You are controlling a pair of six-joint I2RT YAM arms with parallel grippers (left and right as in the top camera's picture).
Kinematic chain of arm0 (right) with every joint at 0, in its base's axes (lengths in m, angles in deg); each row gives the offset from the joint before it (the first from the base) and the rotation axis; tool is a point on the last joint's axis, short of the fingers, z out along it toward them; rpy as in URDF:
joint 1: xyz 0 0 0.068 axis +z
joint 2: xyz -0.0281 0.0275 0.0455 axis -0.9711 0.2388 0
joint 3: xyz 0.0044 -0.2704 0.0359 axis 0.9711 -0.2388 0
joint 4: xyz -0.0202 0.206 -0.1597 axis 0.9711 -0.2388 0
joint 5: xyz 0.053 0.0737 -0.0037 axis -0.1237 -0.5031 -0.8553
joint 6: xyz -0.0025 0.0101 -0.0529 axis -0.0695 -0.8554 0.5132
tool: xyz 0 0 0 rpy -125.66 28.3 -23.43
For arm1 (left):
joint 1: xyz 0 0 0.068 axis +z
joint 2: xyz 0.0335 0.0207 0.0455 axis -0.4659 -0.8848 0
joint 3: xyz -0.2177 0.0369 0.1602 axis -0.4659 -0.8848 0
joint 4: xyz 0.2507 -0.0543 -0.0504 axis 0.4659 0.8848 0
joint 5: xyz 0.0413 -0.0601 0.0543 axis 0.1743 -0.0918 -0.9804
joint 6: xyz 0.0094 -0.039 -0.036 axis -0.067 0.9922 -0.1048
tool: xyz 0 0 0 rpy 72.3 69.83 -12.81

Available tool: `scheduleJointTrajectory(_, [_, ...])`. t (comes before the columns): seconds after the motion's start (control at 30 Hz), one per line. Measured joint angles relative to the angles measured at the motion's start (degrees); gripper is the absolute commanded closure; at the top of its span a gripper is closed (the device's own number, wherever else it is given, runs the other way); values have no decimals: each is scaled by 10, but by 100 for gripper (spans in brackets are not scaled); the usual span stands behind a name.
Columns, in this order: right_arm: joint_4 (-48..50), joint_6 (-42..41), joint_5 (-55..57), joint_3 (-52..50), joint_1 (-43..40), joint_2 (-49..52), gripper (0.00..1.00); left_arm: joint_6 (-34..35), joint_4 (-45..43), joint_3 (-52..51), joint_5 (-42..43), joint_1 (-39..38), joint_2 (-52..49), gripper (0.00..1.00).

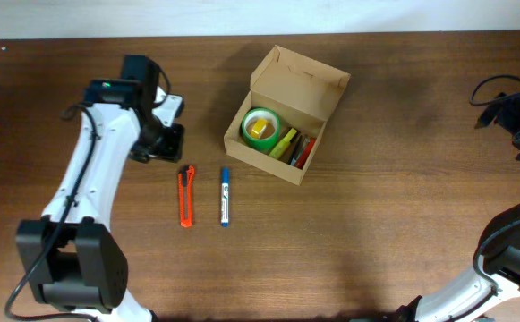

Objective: Pack container
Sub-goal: 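Lower the left gripper and grasp the red box cutter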

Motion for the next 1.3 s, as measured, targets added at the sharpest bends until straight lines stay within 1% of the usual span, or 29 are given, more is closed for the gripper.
scheduleJointTrajectory(0.2, [0, 0, 0, 0, 0, 0, 1, 40, -96, -98, -1, -17, 0, 58])
scheduleJointTrajectory(0.37, [0, 0, 0, 0, 0, 0, 1, 78, -142, -168, -7, -17, 0, 58])
scheduleJointTrajectory(0.5, [0, 0, 0, 0, 0, 0, 1, 94, -161, -204, -7, -17, 0, 58])
scheduleJointTrajectory(0.87, [0, 0, 0, 0, 0, 0, 1, 107, -218, -258, -7, -20, -1, 57])
scheduleJointTrajectory(1.13, [0, 0, 0, 0, 0, 0, 1, 109, -232, -259, -11, -20, -33, 57])
scheduleJointTrajectory(1.17, [0, 0, 0, 0, 0, 0, 0, 109, -232, -258, -11, -20, -35, 58])
scheduleJointTrajectory(1.2, [0, 0, 0, 0, 0, 0, 1, 111, -231, -257, -12, -20, -36, 62])
scheduleJointTrajectory(1.23, [0, 0, 0, 0, 0, 0, 1, 112, -230, -255, -16, -21, -39, 67])
scheduleJointTrajectory(1.3, [0, 0, 0, 0, 0, 0, 1, 117, -230, -251, -21, -21, -42, 82])
